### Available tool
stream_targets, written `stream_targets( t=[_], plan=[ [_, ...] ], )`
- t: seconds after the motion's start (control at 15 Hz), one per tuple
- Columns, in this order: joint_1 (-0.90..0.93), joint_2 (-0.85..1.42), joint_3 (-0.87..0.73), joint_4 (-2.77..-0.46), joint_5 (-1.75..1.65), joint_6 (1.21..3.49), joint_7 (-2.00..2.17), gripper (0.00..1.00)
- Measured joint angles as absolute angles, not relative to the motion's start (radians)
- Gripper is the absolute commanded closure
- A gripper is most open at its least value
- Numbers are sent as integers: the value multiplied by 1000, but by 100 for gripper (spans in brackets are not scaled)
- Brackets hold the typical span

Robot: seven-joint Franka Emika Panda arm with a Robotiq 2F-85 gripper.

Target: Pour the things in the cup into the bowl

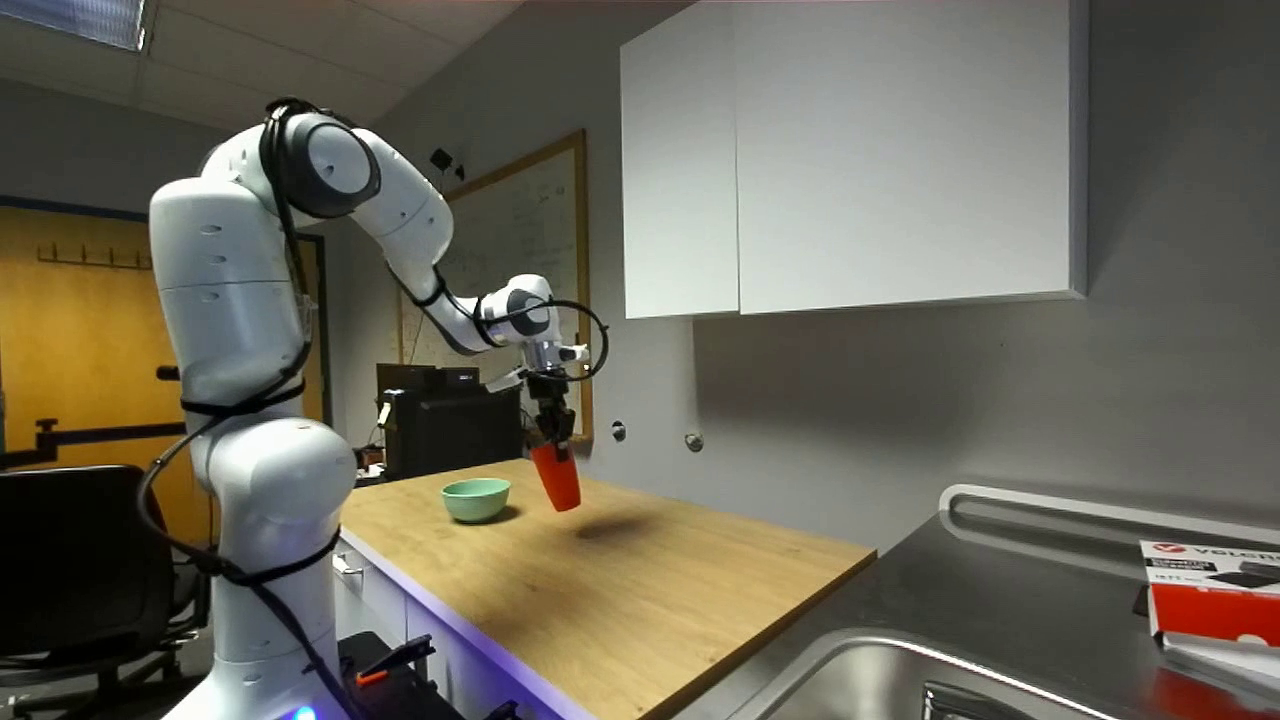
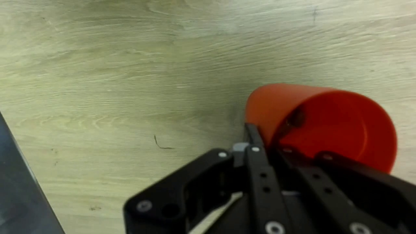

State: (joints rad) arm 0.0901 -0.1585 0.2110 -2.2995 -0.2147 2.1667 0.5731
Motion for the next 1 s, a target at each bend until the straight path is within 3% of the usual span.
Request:
stream_targets(
  t=[1.0],
  plan=[
    [400,111,415,-2108,-767,1849,933,98]
  ],
)
